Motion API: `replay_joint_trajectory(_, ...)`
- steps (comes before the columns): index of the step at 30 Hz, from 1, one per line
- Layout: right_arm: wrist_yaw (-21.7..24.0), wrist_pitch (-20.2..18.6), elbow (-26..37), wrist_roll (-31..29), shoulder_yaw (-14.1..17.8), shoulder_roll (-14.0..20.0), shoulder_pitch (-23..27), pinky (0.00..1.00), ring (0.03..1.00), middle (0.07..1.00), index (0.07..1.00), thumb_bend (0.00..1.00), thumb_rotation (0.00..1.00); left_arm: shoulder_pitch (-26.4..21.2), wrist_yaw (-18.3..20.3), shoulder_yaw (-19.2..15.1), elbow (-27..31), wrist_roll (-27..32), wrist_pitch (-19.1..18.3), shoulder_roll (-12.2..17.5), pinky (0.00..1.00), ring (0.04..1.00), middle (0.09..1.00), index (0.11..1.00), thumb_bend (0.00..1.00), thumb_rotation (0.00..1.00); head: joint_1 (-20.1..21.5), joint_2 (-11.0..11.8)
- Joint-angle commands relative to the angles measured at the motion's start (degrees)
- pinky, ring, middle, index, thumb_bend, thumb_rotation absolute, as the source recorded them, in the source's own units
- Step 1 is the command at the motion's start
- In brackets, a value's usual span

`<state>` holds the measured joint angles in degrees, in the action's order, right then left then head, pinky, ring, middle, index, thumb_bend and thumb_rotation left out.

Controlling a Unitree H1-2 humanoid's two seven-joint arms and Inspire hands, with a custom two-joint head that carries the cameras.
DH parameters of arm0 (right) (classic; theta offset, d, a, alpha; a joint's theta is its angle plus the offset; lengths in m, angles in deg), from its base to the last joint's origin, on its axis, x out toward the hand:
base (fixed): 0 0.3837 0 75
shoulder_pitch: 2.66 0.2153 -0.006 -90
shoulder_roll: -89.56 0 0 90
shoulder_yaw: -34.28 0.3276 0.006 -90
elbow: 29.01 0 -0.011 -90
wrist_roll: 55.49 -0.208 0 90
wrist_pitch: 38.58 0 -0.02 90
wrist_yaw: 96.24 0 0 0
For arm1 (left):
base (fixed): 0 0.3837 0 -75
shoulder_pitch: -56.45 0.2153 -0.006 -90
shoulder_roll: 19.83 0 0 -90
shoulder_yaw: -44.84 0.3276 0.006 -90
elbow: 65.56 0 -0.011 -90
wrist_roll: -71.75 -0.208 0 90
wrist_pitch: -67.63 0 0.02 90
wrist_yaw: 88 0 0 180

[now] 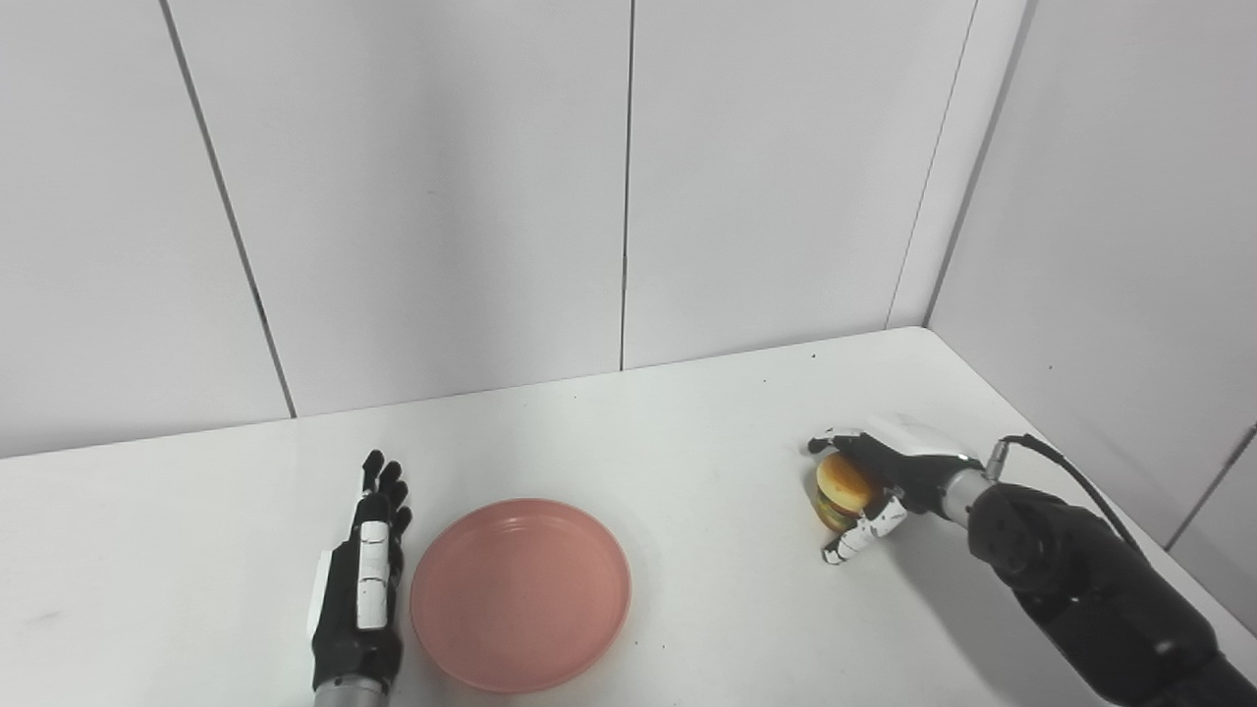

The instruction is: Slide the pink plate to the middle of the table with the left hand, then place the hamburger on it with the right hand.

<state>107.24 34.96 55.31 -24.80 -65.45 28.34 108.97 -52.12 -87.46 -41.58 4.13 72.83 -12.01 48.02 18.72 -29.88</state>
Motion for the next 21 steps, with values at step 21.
replay_joint_trajectory(21, -11.6, 4.1, 7.2, 1.0, 5.1, -4.4, 0.2, 0.41, 0.459, 0.475, 0.497, 0.53, 0.00, 5.2, 0.0, 0.5, 0.1, -0.7, -2.7, 0.5, 1.00, 1.000, 1.000, 1.000, 0.77, 1.00, -2.3, -0.4)
